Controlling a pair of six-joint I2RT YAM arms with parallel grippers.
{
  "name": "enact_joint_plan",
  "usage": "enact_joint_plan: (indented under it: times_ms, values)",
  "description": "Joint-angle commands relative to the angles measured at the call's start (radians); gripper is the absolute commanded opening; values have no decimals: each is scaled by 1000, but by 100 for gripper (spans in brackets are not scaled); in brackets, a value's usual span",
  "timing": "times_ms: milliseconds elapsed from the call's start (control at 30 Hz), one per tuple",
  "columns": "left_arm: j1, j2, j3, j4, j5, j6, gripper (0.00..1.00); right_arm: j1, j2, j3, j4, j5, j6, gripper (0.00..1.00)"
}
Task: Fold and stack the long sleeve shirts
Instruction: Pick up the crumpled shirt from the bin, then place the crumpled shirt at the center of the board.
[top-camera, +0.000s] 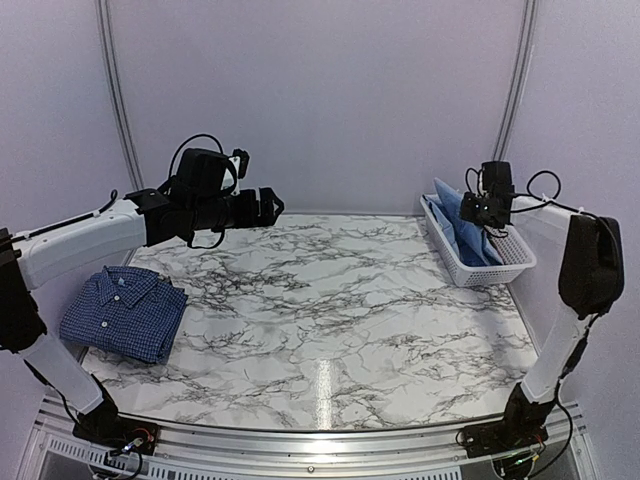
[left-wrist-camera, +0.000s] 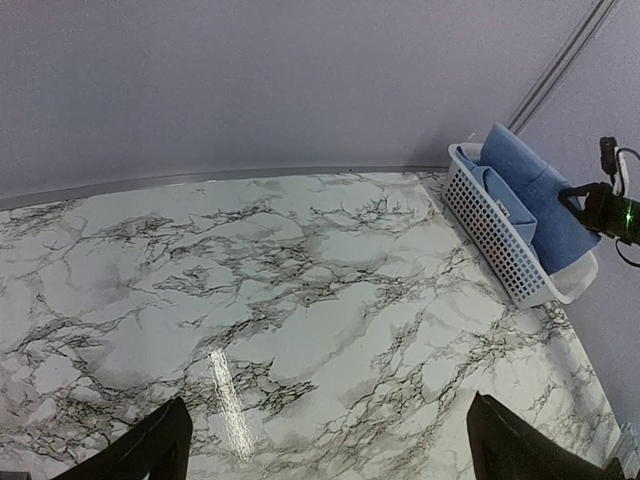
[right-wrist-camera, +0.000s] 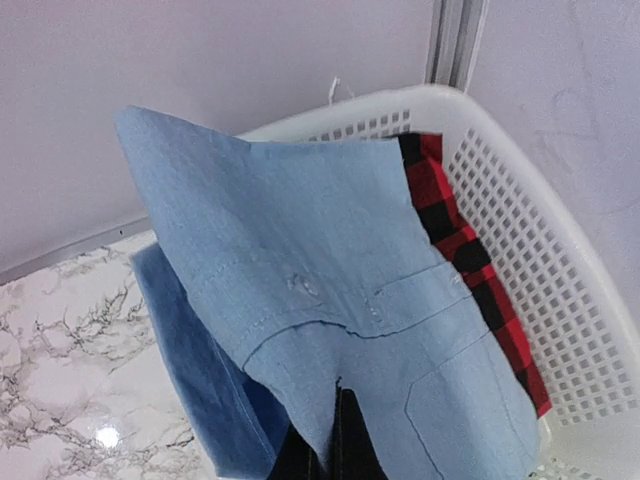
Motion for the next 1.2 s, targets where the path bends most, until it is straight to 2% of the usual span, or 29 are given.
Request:
enact_joint_plan:
  times_ms: [0,267,500,700,800,867,967,1033,1100,1167]
  values:
    - [4,5,7,-19,-16,5,99,61,-90,89,-13,121,-70,0]
    - [3,6,8,-18,-17,5,99,185,-175,238,-59,144,-157,0]
    - [3,1,10,-18,-29,0,99,448,-236,421,-29,69,-313,0]
    - [11,-24,6,-19,-73,-10,99,648,-212,576,-15,-37,-311,0]
    - [20,-30,3,-18,-71,-19,99,721,-190,646,1,-42,-301,0]
    - [24,-29,2,-18,-63,-20,99,736,-178,674,15,-38,-277,0]
    - [24,-27,-3,-18,-53,-19,99,736,-158,656,32,104,-237,0]
    - [25,-24,-6,-18,-46,-20,99,725,-131,628,-16,212,-200,0]
    - [27,-19,-13,-18,-34,-22,99,680,-120,520,-66,214,-116,0]
    - [28,-16,-24,-19,-20,-22,99,611,-131,372,-111,146,-10,0]
